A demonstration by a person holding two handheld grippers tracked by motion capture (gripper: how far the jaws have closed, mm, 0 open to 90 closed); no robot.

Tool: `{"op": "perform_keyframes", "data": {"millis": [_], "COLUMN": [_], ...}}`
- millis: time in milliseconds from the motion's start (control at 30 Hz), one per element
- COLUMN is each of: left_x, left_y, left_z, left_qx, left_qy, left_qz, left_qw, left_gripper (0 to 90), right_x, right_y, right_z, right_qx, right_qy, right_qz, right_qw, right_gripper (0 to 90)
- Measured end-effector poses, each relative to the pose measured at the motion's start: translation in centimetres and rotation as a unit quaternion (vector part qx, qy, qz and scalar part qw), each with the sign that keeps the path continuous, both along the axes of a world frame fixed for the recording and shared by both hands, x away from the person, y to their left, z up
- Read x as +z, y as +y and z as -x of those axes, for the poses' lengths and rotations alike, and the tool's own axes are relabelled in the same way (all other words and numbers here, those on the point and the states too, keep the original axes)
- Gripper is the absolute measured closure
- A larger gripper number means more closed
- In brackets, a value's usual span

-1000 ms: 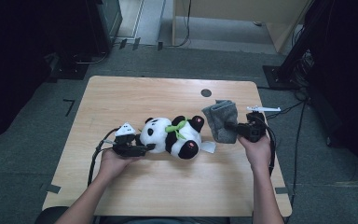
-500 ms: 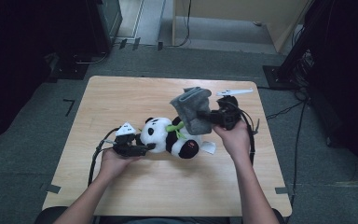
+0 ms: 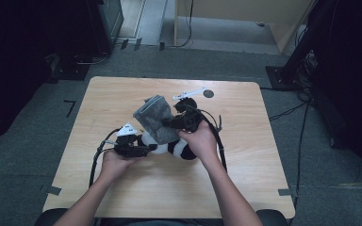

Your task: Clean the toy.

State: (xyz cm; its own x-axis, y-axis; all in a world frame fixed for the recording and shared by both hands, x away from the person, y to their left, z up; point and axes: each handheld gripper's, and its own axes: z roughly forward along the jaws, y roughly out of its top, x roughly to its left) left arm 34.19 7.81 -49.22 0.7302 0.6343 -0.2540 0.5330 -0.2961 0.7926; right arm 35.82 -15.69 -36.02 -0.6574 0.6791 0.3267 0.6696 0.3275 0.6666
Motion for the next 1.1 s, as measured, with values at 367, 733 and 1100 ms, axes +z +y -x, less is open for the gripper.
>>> {"op": "perform_keyframes", "data": {"millis": [367,733,1100], "left_x": [0.0,0.1,0.0], "left_y": [-0.1,0.0,0.0], "left_z": [0.0,-0.1,-0.1], "left_qx": [-0.003,-0.006,-0.006], "left_qy": [-0.003,0.0,-0.002], "left_qz": [-0.007,-0.007,-0.01], "left_qw": [1.0,1.0,0.9999], "left_gripper": [35.0,36.0,35.9], "right_x": [-3.9,-2.9,-1.2], "right_y": [0.9,-1.7,-5.5], "right_z": [0.4,0.6,0.6], "right_qx": [0.021,-0.002,-0.055], "right_qy": [0.028,-0.007,-0.01], "right_qz": [0.05,0.088,0.081], "right_qw": [0.9982,0.9961,0.9951], "right_gripper": [80.1,79.6,80.0]}}
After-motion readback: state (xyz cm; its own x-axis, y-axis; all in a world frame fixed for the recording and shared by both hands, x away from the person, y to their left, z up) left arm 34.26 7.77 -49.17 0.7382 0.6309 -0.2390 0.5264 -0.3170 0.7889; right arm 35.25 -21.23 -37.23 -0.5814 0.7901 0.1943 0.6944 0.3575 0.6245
